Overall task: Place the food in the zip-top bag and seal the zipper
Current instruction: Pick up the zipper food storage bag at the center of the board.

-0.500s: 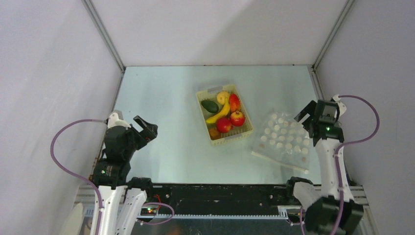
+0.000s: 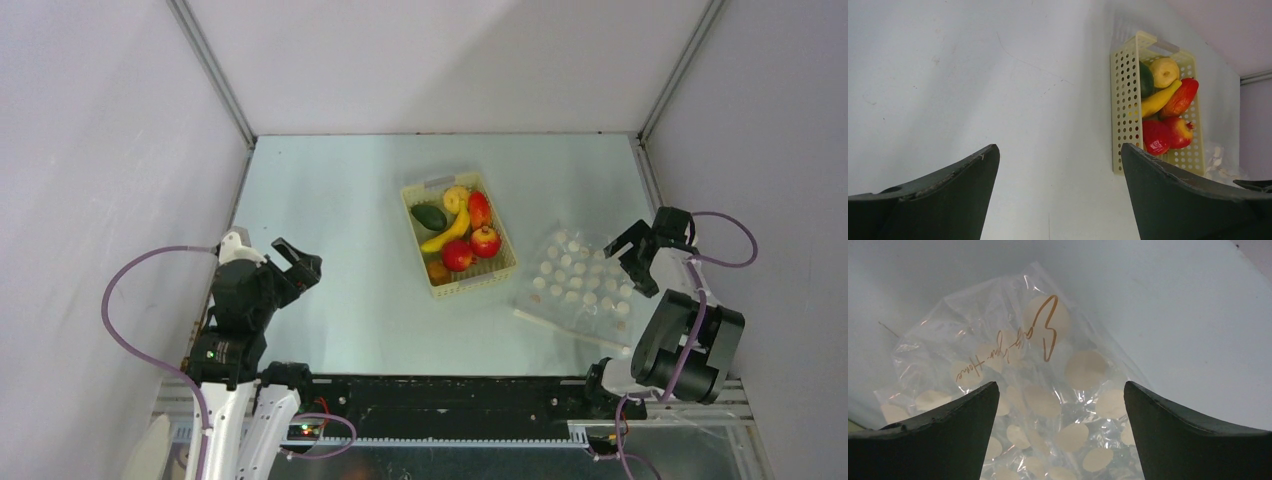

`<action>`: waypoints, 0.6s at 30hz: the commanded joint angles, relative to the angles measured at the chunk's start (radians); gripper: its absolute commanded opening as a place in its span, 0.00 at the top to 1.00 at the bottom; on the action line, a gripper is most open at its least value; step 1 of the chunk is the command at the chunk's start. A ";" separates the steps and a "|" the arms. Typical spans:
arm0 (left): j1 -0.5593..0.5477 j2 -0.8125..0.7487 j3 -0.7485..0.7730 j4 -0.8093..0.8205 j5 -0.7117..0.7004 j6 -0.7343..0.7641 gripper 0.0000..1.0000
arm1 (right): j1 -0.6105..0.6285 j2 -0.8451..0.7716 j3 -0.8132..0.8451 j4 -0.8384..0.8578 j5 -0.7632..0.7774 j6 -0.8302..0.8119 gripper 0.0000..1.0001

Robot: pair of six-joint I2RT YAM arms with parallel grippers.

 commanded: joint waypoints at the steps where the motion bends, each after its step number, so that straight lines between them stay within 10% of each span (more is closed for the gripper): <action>1: 0.010 0.018 -0.005 0.009 0.004 0.017 0.02 | -0.001 0.022 -0.009 0.080 0.004 0.022 0.00; 18: 0.014 0.014 -0.011 0.002 0.000 0.018 0.02 | 0.058 0.147 -0.048 0.152 0.085 0.024 0.05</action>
